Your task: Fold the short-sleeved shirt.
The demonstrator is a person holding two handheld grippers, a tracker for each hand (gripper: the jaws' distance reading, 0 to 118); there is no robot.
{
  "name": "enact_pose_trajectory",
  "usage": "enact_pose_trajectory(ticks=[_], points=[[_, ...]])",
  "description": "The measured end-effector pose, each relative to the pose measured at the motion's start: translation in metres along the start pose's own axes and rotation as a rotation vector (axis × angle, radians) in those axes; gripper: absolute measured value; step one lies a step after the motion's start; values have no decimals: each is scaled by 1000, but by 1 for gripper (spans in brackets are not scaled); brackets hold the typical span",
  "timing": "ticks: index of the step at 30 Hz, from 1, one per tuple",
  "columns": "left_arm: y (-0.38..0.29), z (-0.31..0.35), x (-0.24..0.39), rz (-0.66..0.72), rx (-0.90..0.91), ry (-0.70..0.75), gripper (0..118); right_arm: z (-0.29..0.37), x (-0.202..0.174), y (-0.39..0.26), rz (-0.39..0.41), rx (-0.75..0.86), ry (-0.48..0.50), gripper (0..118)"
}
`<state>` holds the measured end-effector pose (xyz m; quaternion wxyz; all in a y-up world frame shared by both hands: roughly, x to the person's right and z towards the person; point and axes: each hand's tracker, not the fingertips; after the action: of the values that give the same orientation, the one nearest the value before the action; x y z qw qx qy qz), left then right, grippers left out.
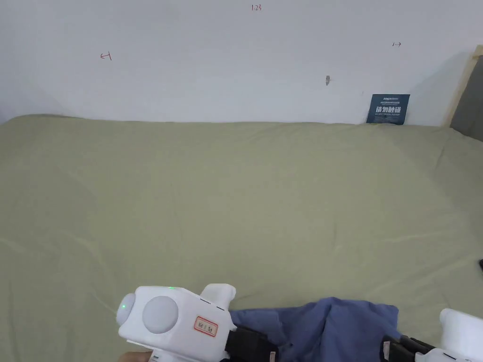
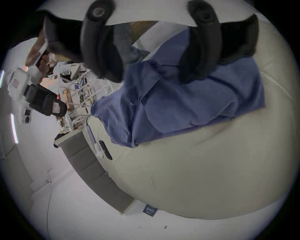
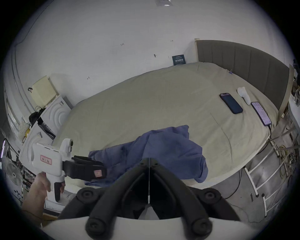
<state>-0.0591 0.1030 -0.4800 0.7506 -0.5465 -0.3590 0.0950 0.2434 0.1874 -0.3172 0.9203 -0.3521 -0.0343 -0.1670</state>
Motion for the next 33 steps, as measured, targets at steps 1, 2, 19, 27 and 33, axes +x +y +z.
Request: enact_pose_trajectory(ticks=[1, 2, 19, 27, 33], points=[[0, 8, -8, 29, 27, -20, 82, 0, 0, -1, 1, 1, 4, 3], [0, 22, -18, 54, 58, -47, 82, 0, 0, -1, 1, 0, 10, 3], [-40, -69, -23, 316, 133, -135, 0, 20, -2, -1, -3, 50, 42, 3], [-48, -65, -8, 332, 157, -189, 0, 14, -11, -3, 10, 48, 49, 3], [-48, -39, 3, 328, 228, -248, 0, 8, -24, -8, 29, 18, 75, 3]])
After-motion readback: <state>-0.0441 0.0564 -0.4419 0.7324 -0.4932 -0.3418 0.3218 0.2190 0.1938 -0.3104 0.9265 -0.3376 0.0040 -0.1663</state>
